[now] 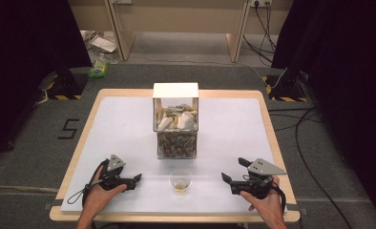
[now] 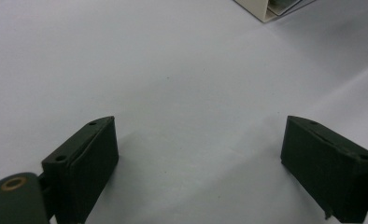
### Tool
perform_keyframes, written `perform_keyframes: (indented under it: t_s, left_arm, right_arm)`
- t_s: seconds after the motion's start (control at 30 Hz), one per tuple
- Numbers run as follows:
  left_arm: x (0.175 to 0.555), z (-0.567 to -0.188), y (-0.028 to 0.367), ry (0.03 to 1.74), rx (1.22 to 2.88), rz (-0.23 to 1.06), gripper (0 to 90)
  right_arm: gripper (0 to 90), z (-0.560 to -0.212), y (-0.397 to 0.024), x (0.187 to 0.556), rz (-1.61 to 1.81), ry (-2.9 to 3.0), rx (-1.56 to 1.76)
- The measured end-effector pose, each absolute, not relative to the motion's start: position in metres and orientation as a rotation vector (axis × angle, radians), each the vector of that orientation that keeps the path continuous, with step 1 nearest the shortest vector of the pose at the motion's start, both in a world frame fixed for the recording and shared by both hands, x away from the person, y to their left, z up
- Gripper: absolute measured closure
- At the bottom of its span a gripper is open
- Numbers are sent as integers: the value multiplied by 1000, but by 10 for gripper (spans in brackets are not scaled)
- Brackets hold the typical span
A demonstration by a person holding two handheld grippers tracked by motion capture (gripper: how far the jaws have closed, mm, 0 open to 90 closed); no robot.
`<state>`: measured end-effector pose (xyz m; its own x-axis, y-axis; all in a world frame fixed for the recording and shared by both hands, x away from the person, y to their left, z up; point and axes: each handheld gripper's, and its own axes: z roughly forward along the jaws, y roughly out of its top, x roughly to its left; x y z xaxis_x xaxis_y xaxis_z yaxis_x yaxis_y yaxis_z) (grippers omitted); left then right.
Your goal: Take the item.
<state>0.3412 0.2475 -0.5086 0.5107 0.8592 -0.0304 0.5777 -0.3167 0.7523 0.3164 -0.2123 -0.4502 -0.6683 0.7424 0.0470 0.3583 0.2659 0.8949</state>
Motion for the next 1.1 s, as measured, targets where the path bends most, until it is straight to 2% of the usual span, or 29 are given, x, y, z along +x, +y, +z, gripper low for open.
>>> perform_keyframes:
  t_s: [1.1]
  left_arm:
    - [341,-509,247,1173,2028,497,104]
  right_arm:
    - [158,-460,-233,305,1334,2165,1046]
